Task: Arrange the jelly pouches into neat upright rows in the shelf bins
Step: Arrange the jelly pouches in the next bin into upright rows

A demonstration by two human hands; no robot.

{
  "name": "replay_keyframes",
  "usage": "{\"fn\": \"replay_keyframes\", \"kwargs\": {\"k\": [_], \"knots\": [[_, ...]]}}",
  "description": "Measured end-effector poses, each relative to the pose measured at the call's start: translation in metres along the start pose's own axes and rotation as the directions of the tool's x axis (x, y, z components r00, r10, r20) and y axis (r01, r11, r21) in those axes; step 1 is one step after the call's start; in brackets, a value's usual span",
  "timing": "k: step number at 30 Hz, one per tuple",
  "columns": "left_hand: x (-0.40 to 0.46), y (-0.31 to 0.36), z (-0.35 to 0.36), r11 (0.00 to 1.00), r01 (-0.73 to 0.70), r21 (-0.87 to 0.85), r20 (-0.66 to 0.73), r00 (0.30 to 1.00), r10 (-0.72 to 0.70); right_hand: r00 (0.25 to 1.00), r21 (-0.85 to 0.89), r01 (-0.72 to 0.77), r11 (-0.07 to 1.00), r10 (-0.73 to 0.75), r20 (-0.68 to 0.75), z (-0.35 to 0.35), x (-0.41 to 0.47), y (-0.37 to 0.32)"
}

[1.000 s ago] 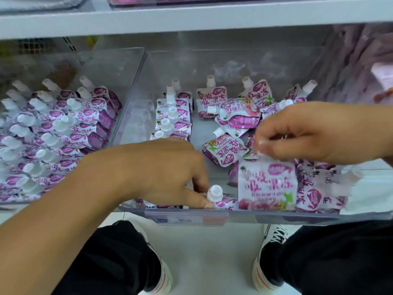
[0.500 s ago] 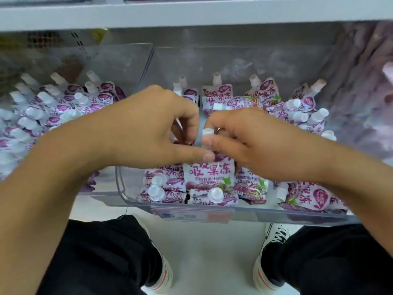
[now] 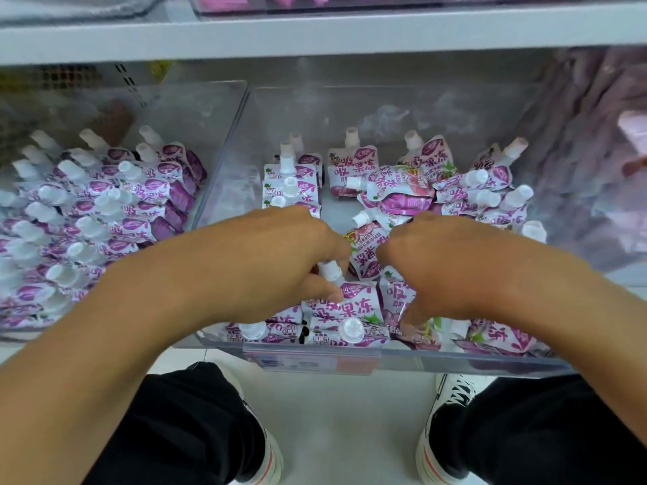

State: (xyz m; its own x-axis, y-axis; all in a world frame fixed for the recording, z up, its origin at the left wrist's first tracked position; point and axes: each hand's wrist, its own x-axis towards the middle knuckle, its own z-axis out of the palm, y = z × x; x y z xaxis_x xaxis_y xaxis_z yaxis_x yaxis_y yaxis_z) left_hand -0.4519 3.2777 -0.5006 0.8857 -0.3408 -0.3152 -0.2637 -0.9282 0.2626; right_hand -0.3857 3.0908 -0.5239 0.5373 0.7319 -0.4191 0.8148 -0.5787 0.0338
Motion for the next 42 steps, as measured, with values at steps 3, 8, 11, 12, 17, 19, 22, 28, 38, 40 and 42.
{"fn": "replay_keyframes", "kwargs": {"k": [3,8,11,12,17,19,22,28,38,40,42], "knots": [[0.002,0.002,0.002,1.0,0.011,0.029,0.022,1.0,-0.012,0.999,0.064,-0.035,0.997,0.037,-0.037,-0.013,-0.006,0.005],[0.006,0.011,0.01,0.999,-0.007,-0.031,0.08,0.997,0.009,0.948,0.233,-0.018,0.972,0.091,-0.304,-0.031,-0.018,0.031],[0.005,0.005,0.005,0.997,-0.014,-0.075,0.121,0.992,0.023,0.949,0.278,0.079,0.957,0.013,-0.315,-0.027,-0.006,0.02],[0.004,0.002,0.004,0.996,-0.032,-0.082,0.111,0.993,0.041,0.967,0.309,0.126,0.943,-0.048,-0.249,-0.024,0.001,0.013],[-0.001,-0.007,-0.006,0.989,-0.076,-0.127,-0.108,0.992,0.062,0.973,0.605,0.226,0.763,-0.2,-0.112,-0.018,0.034,0.0],[-0.001,-0.009,-0.009,0.985,-0.051,-0.163,-0.207,0.978,0.017,0.985,0.811,0.13,0.57,-0.168,-0.04,-0.027,0.035,0.006],[0.001,-0.006,-0.009,0.978,-0.013,-0.207,-0.197,0.98,-0.029,0.993,0.818,0.113,0.564,-0.039,-0.11,-0.041,0.026,0.026],[0.012,0.006,0.006,0.99,0.003,-0.14,-0.152,0.988,-0.024,0.989,0.096,0.023,0.995,-0.037,0.144,-0.017,0.03,0.007],[0.008,0.002,0.01,0.999,0.001,-0.042,0.028,1.0,0.0,0.993,-0.043,0.053,0.998,-0.057,-0.106,-0.003,0.041,0.001],[0.008,-0.001,0.012,0.999,-0.007,-0.035,0.008,1.0,0.007,0.989,0.032,0.072,0.997,-0.068,-0.13,-0.01,0.038,0.008],[0.008,-0.006,0.014,0.999,-0.004,-0.047,-0.018,1.0,0.003,0.986,0.088,0.086,0.992,-0.072,-0.148,-0.013,0.039,0.017]]}}
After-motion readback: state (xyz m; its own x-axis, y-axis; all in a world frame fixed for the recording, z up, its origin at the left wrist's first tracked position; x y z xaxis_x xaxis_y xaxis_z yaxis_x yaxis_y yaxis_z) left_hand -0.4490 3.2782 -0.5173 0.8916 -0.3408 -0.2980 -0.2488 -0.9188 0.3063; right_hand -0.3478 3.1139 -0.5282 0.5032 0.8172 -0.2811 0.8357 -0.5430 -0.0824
